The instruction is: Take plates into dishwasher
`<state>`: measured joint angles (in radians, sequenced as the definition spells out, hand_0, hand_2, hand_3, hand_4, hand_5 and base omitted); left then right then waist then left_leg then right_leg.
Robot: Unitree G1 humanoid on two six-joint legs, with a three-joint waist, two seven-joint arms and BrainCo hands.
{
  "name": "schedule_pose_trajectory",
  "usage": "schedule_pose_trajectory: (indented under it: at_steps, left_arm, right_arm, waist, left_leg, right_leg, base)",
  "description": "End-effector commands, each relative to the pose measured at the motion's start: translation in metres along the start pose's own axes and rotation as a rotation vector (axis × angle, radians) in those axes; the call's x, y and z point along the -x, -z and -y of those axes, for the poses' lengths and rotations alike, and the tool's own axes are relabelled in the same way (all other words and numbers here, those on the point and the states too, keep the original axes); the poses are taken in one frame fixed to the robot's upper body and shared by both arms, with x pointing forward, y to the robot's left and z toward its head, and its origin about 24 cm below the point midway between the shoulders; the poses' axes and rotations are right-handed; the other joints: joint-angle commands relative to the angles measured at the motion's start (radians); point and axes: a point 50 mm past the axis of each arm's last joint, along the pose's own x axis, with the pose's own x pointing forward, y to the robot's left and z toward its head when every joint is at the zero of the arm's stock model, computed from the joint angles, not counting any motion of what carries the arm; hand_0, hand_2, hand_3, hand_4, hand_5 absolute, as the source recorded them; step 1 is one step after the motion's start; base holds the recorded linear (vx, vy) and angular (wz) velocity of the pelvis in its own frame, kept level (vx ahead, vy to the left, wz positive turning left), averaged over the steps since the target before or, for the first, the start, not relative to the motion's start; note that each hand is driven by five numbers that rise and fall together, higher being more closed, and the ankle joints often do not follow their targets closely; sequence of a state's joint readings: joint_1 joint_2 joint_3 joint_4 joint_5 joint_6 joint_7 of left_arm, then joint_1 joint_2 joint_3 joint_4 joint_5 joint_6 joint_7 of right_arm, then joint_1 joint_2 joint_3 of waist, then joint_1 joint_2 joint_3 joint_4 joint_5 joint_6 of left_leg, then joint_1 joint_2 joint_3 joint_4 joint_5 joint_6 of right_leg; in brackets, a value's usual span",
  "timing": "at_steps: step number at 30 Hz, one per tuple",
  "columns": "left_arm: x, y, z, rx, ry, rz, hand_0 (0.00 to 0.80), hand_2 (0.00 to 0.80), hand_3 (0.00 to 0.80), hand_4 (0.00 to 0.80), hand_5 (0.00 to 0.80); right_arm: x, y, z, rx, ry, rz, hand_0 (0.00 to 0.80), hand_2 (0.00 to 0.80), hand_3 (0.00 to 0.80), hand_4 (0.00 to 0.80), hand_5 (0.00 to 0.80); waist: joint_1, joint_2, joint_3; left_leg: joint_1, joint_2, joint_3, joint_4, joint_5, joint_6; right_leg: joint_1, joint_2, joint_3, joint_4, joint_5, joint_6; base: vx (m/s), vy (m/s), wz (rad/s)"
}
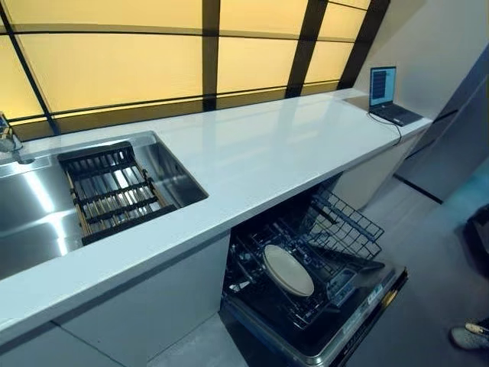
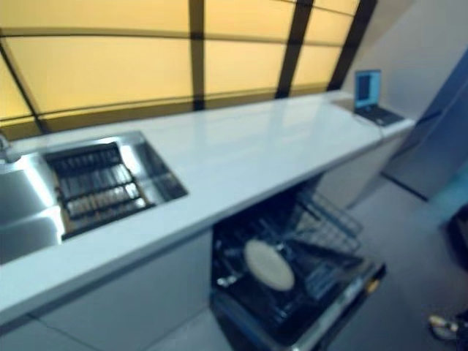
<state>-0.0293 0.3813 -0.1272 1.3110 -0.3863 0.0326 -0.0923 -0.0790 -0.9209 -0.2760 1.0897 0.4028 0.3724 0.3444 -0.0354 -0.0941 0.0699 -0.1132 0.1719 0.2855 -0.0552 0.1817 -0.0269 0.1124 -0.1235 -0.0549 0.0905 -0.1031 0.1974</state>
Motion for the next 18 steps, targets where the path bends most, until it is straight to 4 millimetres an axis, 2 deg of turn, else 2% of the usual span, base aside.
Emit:
schedule_pose_trajectory:
  at_steps: [1, 2, 4, 7, 8, 9, 10, 11, 12, 15, 17, 18]
  left_arm:
    - [0.001, -0.038, -0.014, 0.052, -0.057, 0.105, 0.0, 0.0, 0.0, 0.0, 0.0]
    - [0.001, -0.042, -0.014, 0.059, -0.059, 0.112, 0.0, 0.0, 0.0, 0.0, 0.0]
    - [0.002, -0.06, -0.01, 0.112, -0.051, 0.159, 0.0, 0.0, 0.0, 0.0, 0.0]
    - [0.0, -0.061, -0.002, 0.125, -0.04, 0.156, 0.0, 0.0, 0.0, 0.0, 0.0]
    - [0.0, -0.05, -0.003, 0.141, -0.042, 0.13, 0.0, 0.0, 0.0, 0.0, 0.0]
    - [-0.001, -0.044, -0.003, 0.157, -0.044, 0.113, 0.0, 0.0, 0.0, 0.0, 0.0]
    - [-0.001, -0.028, -0.005, 0.182, -0.053, 0.074, 0.0, 0.0, 0.0, 0.0, 0.0]
    - [-0.001, -0.023, -0.006, 0.193, -0.057, 0.059, 0.0, 0.0, 0.0, 0.0, 0.0]
    - [0.0, -0.006, -0.005, 0.211, -0.056, 0.021, 0.0, 0.0, 0.0, 0.0, 0.0]
    - [0.001, 0.017, -0.003, 0.224, -0.059, -0.026, 0.0, 0.0, 0.0, 0.0, 0.0]
    - [0.002, 0.024, -0.002, 0.211, -0.06, -0.034, 0.0, 0.0, 0.0, 0.0, 0.0]
    - [0.002, 0.029, -0.001, 0.208, -0.062, -0.037, 0.0, 0.0, 0.0, 0.0, 0.0]
  right_arm:
    - [-0.009, -0.012, -0.028, -0.07, -0.095, 0.057, 0.0, 0.0, 0.0, 0.0, 0.0]
    - [-0.009, -0.012, -0.029, -0.075, -0.102, 0.057, 0.0, 0.0, 0.0, 0.0, 0.0]
    - [-0.011, -0.011, -0.033, -0.082, -0.124, 0.074, 0.0, 0.0, 0.0, 0.0, 0.0]
    - [-0.012, -0.013, -0.042, -0.086, -0.176, 0.085, 0.0, 0.0, 0.0, 0.0, 0.0]
    - [-0.012, -0.016, -0.045, -0.088, -0.201, 0.084, 0.0, 0.0, 0.0, 0.0, 0.0]
    - [-0.011, -0.017, -0.046, -0.084, -0.212, 0.083, 0.0, 0.0, 0.0, 0.0, 0.0]
    - [-0.011, -0.018, -0.046, -0.077, -0.222, 0.072, 0.0, 0.0, 0.0, 0.0, 0.0]
    - [-0.011, -0.018, -0.046, -0.076, -0.228, 0.066, 0.0, 0.0, 0.0, 0.0, 0.0]
    - [-0.011, -0.019, -0.049, -0.082, -0.231, 0.051, 0.0, 0.0, 0.0, 0.0, 0.0]
    - [-0.015, -0.012, -0.055, -0.096, -0.225, 0.021, 0.0, 0.0, 0.0, 0.0, 0.0]
    - [-0.016, -0.006, -0.058, -0.105, -0.218, 0.01, 0.0, 0.0, 0.0, 0.0, 0.0]
    - [-0.018, 0.001, -0.059, -0.128, -0.208, 0.001, 0.0, 0.0, 0.0, 0.0, 0.0]
  waist:
    - [0.044, -0.06, 0.014]
    - [0.047, -0.06, 0.018]
    - [0.067, -0.052, 0.042]
    - [0.083, -0.041, 0.049]
    - [0.096, -0.026, 0.047]
    - [0.101, -0.02, 0.048]
    - [0.115, -0.007, 0.047]
    - [0.117, -0.003, 0.047]
    - [0.132, 0.01, 0.051]
    - [0.144, 0.032, 0.073]
    - [0.147, 0.04, 0.087]
    - [0.135, 0.04, 0.103]
  left_leg:
    - [-0.156, -0.026, 0.015, 0.173, -0.101, 0.047]
    - [-0.174, -0.019, 0.01, 0.185, -0.096, 0.042]
    - [-0.229, 0.003, -0.006, 0.192, -0.049, 0.012]
    - [-0.222, -0.004, -0.006, 0.117, -0.001, 0.0]
    - [-0.219, -0.003, -0.014, 0.062, 0.03, -0.012]
    - [-0.214, -0.005, -0.016, 0.032, 0.042, -0.017]
    - [-0.227, -0.011, -0.021, -0.003, 0.052, -0.025]
    - [-0.232, -0.013, -0.023, -0.007, 0.054, -0.027]
    - [-0.254, -0.016, -0.022, -0.02, 0.06, -0.037]
    - [-0.254, -0.024, -0.003, -0.02, 0.073, -0.048]
    - [-0.244, -0.03, 0.001, -0.01, 0.1, -0.057]
    - [-0.211, -0.045, 0.015, 0.049, 0.102, -0.055]
  right_leg:
    - [0.025, 0.036, 0.056, 0.07, 0.102, -0.073]
    - [0.029, 0.045, 0.054, 0.067, 0.082, -0.081]
    - [0.055, 0.086, 0.048, 0.055, -0.001, -0.111]
    - [0.082, 0.121, 0.053, 0.046, -0.037, -0.127]
    - [0.095, 0.142, 0.058, 0.045, -0.076, -0.145]
    - [0.103, 0.153, 0.063, 0.045, -0.098, -0.156]
    - [0.115, 0.175, 0.076, 0.042, -0.127, -0.18]
    - [0.117, 0.18, 0.076, 0.043, -0.132, -0.186]
    - [0.115, 0.197, 0.07, 0.043, -0.134, -0.206]
    - [0.102, 0.224, 0.053, 0.042, -0.11, -0.226]
    - [0.103, 0.237, 0.039, 0.036, -0.096, -0.231]
    - [0.099, 0.238, 0.01, 0.028, -0.083, -0.24]
  base:
    - [-0.381, -0.438, 0.25]
    - [-0.391, -0.408, 0.21]
    - [-0.376, -0.271, 0.55]
    - [-0.35, -0.207, 0.14]
    - [-0.254, -0.15, 0.04]
    - [-0.223, -0.137, 0.07]
    - [-0.176, -0.122, -0.05]
    - [-0.209, -0.157, -0.08]
    - [-0.164, -0.13, -0.02]
    - [-0.182, -0.149, 0.32]
    - [-0.193, -0.139, 0.54]
    - [-0.324, -0.168, 0.8]
